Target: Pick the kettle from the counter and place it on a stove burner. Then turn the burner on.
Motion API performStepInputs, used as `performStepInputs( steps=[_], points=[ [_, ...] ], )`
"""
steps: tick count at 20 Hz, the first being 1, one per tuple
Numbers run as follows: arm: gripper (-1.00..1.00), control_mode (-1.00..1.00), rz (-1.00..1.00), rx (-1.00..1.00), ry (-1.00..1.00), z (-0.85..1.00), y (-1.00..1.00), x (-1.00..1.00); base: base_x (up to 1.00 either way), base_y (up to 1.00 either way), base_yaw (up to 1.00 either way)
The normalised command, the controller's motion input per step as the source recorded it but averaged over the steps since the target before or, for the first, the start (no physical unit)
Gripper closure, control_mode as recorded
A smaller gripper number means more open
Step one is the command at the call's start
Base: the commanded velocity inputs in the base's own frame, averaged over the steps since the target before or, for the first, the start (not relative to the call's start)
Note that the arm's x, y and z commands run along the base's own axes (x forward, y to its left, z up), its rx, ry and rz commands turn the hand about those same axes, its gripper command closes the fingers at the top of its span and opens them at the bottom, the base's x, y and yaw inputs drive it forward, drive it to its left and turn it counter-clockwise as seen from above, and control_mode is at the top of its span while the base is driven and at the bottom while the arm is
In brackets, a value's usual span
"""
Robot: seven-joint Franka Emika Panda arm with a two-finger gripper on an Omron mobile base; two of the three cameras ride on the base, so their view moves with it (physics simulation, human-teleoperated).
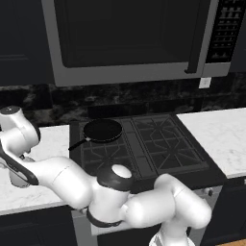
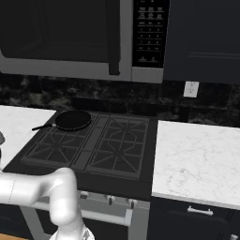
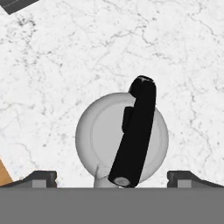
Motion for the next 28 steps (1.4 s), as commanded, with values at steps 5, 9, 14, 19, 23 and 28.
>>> performStepInputs(
  steps=[5, 9, 14, 19, 23, 28],
  points=[
    [-1.0, -1.0, 0.0, 0.0, 0.0, -0.36, 0.24, 0.3, 0.0, 0.0, 0.0],
    [-1.0, -1.0, 0.0, 0.0, 0.0, -0.35, 0.04, 0.19, 0.0, 0.0, 0.0],
    [1.0, -1.0, 0.0, -0.02, 0.0, -0.07, 0.02, 0.06, 0.0, 0.0, 0.0],
    [1.0, -1.0, 0.0, 0.0, 0.0, -0.01, -0.03, -0.02, 0.0, 0.0, 0.0],
    [1.0, -1.0, 0.0, -0.05, -0.19, -0.03, -0.49, -0.39, 0.0, 0.0, 0.0],
    [1.0, -1.0, -0.07, -0.05, -0.52, 0.15, -0.98, -0.73, 0.0, 0.0, 0.0]
  ],
)
